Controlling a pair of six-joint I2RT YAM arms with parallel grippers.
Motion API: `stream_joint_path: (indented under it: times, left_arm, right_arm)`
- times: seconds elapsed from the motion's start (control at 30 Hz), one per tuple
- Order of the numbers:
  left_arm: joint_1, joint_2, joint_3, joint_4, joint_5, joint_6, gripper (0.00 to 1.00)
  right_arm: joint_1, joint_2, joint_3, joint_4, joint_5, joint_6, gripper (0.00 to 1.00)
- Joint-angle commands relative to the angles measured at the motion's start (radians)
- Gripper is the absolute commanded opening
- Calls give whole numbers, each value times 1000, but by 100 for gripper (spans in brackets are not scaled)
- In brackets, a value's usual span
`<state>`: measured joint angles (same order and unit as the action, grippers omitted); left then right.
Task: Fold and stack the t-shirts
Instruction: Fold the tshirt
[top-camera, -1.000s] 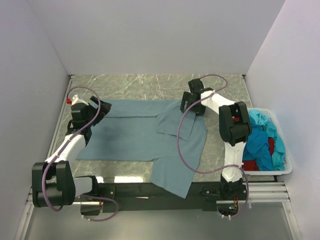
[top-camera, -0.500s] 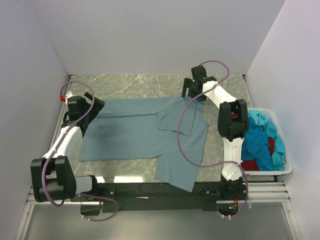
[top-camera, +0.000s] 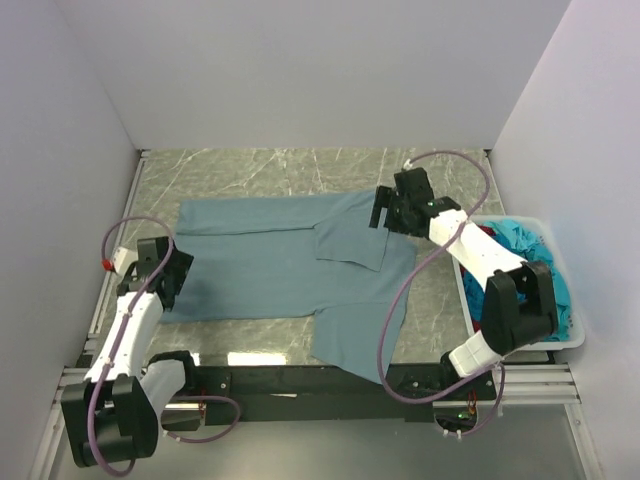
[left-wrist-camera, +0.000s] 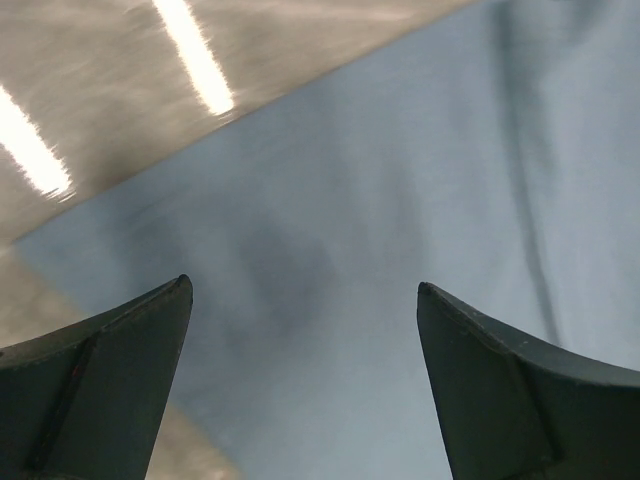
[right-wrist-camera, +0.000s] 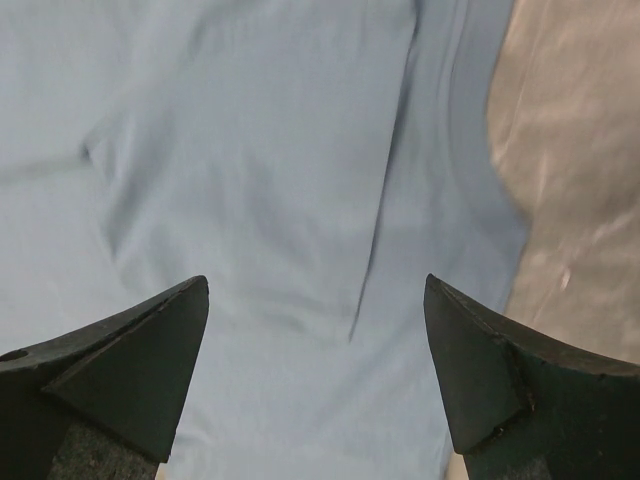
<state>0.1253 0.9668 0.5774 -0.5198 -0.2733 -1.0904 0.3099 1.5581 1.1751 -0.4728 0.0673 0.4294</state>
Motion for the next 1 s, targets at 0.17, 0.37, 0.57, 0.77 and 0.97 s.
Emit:
stream_joint_path:
  times: [0.17,0.37,0.57,0.77,0.97]
  left_arm:
    - [20,-31,-45,-293,-6,-173,99]
    - [28,-129,-116,-249,-84,-232,99]
    - [48,-88,-116,-235,-106,-218,99]
    - [65,-30,-99,-178,-107,-183,69]
    - [79,32,-96,-171,-124,-177,45]
  right_arm:
    - [32,-141,-143,63,-4,45,94]
    - [34,-164,-163,59,2,31,95]
    - [32,-187,-177,69,-7,25,95]
    - [32,-182,-181,66,-8,26,95]
    - [32,-182,-181,59,0,25,95]
